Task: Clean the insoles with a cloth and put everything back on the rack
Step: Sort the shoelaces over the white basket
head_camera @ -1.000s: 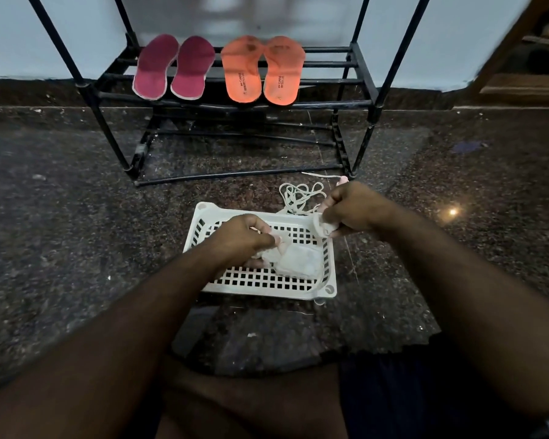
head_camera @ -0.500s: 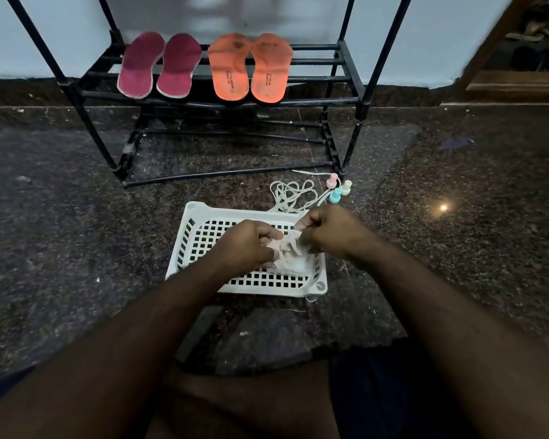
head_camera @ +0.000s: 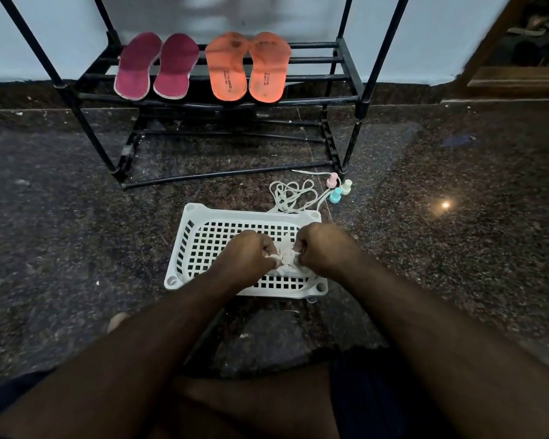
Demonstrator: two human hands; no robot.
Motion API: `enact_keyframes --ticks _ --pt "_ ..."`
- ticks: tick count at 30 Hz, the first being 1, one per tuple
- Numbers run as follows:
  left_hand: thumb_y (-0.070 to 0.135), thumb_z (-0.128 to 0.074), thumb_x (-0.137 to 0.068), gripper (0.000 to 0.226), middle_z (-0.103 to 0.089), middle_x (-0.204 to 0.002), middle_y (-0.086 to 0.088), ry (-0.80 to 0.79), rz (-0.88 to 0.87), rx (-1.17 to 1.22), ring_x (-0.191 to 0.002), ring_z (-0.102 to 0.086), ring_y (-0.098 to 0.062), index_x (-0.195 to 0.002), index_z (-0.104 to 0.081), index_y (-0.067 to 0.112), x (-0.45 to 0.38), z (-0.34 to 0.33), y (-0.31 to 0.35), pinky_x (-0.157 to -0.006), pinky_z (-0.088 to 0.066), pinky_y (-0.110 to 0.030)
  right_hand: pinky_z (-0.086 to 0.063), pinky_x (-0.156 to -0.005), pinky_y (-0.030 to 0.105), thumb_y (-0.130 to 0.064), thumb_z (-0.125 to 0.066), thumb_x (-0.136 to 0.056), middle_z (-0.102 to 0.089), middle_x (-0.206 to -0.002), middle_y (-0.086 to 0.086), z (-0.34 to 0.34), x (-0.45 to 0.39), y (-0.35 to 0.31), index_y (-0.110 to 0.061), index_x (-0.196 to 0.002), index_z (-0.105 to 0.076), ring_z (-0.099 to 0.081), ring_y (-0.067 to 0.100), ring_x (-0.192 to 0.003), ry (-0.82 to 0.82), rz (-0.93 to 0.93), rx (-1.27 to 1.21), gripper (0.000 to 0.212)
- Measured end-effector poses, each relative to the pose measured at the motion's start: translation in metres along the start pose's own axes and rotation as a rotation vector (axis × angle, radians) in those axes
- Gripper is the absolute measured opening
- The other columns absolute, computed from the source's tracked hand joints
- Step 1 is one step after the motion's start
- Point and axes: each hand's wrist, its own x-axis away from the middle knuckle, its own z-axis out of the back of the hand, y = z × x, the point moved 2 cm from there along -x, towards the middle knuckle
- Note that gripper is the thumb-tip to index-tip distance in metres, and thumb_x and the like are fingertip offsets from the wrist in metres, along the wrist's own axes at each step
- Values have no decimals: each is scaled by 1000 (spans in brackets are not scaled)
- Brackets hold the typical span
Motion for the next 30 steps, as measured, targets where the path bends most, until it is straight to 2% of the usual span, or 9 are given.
enact_keyframes --ticks 3,7,14,18,21,23,25,27,30 --pt "30 -74 -86 9 -64 -65 16 -27 27 40 -56 -56 7 -82 -77 22 2 7 1 -52 -39 -14 -50 -73 24 -18 -77 -79 -71 -92 -2 11 0 5 -21 -90 -72 -65 14 -87 -36 -24 -108 13" --pt "25 -69 -87 9 -72 -66 5 -27 95 126 -63 -69 -7 -80 -72 21 3 11 0 -64 -56 -26 -56 -75 30 -7 -72 -77 -72 -86 -3 17 1 8 -20 -86 -74 -67 13 -83 -5 -36 -171 16" --pt "24 -76 -84 13 -73 -64 3 -47 133 165 -59 -70 -9 -84 -63 20 8 6 5 -58 -52 -26 -46 -64 23 -13 -72 -79 -68 -84 -5 0 2 -3 -23 -85 -68 -62 14 -78 11 14 23 12" --pt "34 -74 -87 22 -73 -65 -1 -76 141 191 -57 -67 -12 -85 -61 16 6 8 3 -57 -50 -26 -55 -77 26 -8 -69 -81 -72 -87 -5 12 -6 5 -22 -85 -75 -66 11 -82 -31 -5 -102 16" --pt "43 -66 -91 28 -70 -69 1 -5 135 142 -64 -62 -12 -82 -62 16 -2 16 -2 -60 -44 -26 -53 -77 26 -7 -62 -84 -72 -87 -6 29 -20 18 -20 -84 -74 -65 10 -83 74 -47 -224 18" --pt "39 -64 -92 20 -68 -81 5 90 116 71 -76 -63 -12 -86 -63 20 -10 23 -10 -65 -46 -27 -52 -77 27 -11 -63 -85 -72 -87 -4 38 -36 26 -18 -87 -73 -65 12 -83 154 -83 -252 12" --pt "37 -63 -91 16 -66 -109 4 133 90 -26 -101 -62 -16 -103 -65 26 -19 26 -22 -86 -51 -34 -49 -71 26 -14 -63 -86 -70 -85 -1 42 -57 29 -17 -88 -71 -65 15 -81 182 -127 -224 9" --pt "37 -64 -90 36 -55 -135 1 59 108 -138 -123 -53 -21 -125 -60 29 -25 24 -37 -104 -45 -41 -49 -66 28 -15 -60 -86 -69 -84 2 41 -80 25 -17 -85 -69 -64 18 -77 176 -138 -153 9" --pt "37 -72 -84 56 -42 -146 2 -51 133 -224 -132 -46 -24 -136 -53 29 -28 17 -51 -111 -39 -40 -57 -71 33 -18 -63 -81 -70 -92 10 30 -112 6 -10 -91 -70 -68 26 -83 101 -110 -30 15"
